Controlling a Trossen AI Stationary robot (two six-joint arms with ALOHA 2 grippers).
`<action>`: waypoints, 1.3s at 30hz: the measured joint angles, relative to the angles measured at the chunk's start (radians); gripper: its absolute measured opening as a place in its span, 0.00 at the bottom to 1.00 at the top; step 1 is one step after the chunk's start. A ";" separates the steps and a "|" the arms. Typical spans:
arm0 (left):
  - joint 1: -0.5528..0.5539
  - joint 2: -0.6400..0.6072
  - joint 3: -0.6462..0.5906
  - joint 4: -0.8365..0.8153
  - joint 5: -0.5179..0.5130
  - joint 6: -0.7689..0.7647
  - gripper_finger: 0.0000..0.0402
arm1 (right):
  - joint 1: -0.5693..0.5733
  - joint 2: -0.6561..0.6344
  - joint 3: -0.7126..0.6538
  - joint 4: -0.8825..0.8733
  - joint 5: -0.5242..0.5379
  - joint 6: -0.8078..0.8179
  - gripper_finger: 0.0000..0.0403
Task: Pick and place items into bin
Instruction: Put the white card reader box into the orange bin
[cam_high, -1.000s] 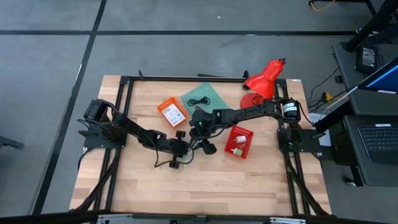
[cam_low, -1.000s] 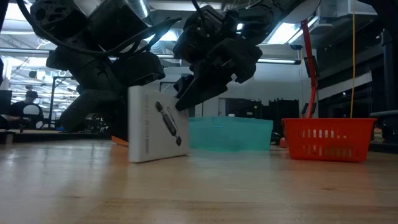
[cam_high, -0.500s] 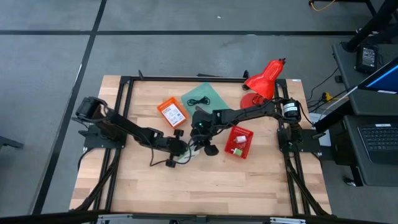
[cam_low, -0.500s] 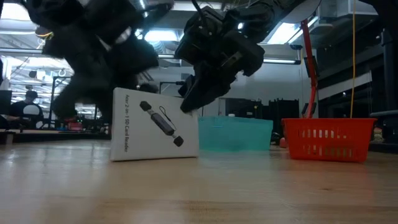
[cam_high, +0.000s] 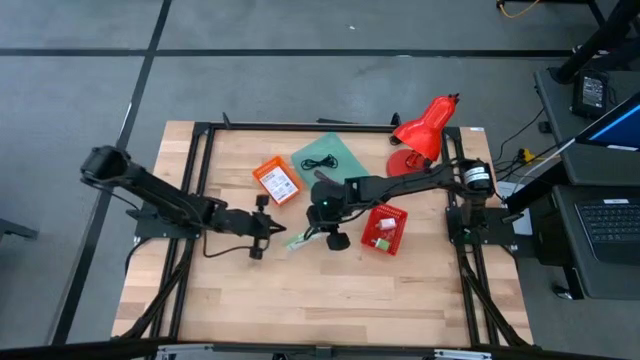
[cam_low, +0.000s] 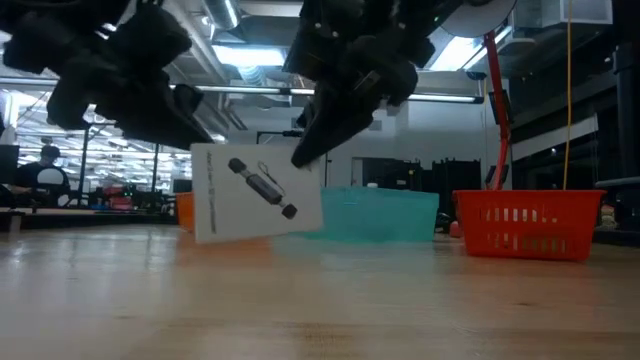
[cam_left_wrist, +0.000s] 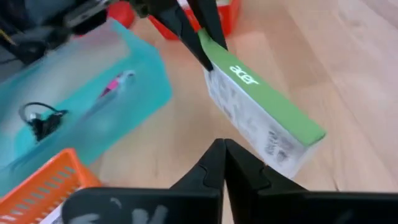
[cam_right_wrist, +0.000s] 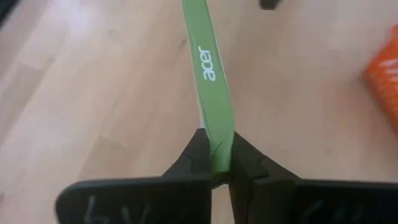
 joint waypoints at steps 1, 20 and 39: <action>0.000 -0.017 -0.021 0.029 -0.001 0.000 0.00 | 0.007 -0.009 0.000 -0.009 0.030 0.000 0.02; 0.005 -0.331 -0.202 0.052 0.045 0.042 0.00 | 0.116 -0.052 -0.001 0.030 0.428 0.236 0.02; 0.005 -0.636 -0.229 -0.141 0.015 0.118 0.00 | 0.041 -0.053 -0.001 0.378 0.608 0.418 0.01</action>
